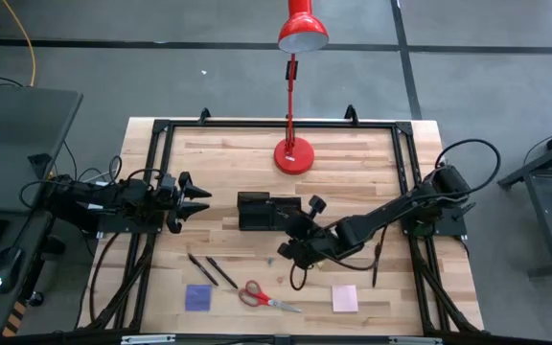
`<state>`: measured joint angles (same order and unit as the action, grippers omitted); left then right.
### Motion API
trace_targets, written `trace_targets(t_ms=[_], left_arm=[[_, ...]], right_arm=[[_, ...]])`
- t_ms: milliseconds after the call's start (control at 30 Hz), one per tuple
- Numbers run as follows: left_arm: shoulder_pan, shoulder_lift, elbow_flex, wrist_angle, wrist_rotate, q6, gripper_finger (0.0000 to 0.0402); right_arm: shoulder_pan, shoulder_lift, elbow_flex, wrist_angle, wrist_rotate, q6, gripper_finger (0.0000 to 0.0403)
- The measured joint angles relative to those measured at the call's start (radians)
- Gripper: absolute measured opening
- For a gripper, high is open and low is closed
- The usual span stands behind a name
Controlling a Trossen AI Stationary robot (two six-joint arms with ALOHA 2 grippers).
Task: Pick and place office supplies into organizer
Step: Put the black pen into the desk organizer
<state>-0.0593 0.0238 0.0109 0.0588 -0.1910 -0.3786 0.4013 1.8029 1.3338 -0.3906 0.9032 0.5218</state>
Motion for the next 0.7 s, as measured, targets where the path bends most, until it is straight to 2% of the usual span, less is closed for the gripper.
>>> trace_targets(t_ms=[167, 267, 500, 700], left_arm=[[0.0, 0.0, 0.0, 0.009, 0.047, -0.036, 0.0184], [0.0, 0.0, 0.0, 0.017, 0.06, -0.001, 0.0184], [0.0, 0.0, 0.0, 0.079, 0.046, 0.038, 0.0184], [0.0, 0.004, -0.001, 0.097, -0.005, 0.071, 0.0184]], right_arm=[[-0.031, 0.051, 0.0, 0.105, 0.001, -0.082, 0.0016], [-0.058, 0.082, 0.0, 0.218, -0.05, -0.158, 0.0016], [-0.121, 0.121, 0.0, 0.435, -0.158, -0.308, 0.0016], [-0.146, 0.122, 0.0, 0.515, -0.228, -0.349, 0.0016]])
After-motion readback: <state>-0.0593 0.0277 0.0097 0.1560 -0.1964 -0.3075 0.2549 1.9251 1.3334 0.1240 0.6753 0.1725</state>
